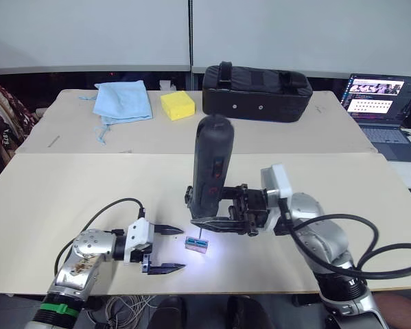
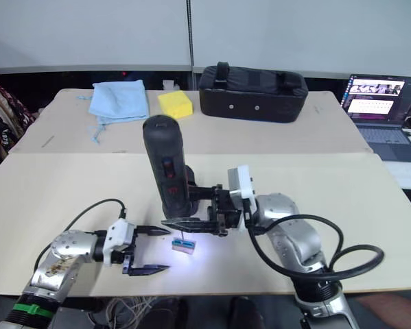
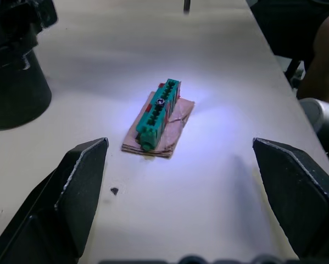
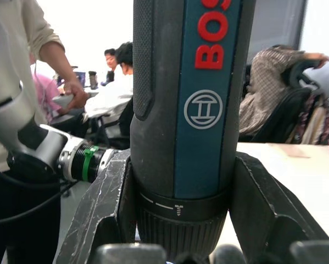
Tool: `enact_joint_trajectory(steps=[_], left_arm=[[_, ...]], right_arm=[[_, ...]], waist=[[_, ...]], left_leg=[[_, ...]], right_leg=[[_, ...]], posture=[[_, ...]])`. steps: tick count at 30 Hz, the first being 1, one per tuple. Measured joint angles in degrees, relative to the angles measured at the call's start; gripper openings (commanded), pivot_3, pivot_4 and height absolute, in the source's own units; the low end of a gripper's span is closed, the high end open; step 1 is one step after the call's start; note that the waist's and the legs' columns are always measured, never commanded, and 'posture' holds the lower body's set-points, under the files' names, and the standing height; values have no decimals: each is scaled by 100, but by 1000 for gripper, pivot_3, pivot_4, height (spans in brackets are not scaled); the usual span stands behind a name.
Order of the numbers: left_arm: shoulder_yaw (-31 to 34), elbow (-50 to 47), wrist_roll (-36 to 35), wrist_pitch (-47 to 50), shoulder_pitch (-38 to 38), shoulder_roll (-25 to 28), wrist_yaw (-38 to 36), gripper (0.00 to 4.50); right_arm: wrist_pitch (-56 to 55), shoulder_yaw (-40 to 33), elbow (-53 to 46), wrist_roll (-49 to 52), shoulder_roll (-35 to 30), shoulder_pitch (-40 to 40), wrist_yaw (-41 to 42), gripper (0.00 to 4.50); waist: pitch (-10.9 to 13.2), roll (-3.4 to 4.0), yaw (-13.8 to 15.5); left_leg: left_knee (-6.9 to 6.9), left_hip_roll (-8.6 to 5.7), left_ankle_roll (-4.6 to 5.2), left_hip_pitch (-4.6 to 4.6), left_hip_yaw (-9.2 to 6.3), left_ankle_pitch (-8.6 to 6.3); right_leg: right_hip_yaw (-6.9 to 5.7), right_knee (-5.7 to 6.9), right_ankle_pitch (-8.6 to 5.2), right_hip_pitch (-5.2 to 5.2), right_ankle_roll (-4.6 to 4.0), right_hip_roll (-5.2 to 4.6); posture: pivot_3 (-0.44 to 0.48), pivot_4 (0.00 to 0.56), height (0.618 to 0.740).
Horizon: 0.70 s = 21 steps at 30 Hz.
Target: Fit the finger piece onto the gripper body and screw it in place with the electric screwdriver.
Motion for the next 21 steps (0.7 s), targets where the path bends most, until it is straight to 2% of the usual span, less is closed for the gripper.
enact_joint_trajectory(steps=[6,21], left_arm=[[-311,153,228,8,-287,-232,290,4456],[-476,485,286,-229,-549,-382,329,4456]], right_arm=[[-417,208,509,-310,246,-11,195,1922],[-852,232,1144,-717,515,-234,301,1922]], waist=[[0,0,-4],[-2,2,27]], left_leg=[[0,-1,0,5,0,0],[2,-14,1,15,-2,1]], right_leg=[[0,4,5,3,7,2],[2,3,4,20,9,-9]], posture=[[0,150,740],[0,150,740]])
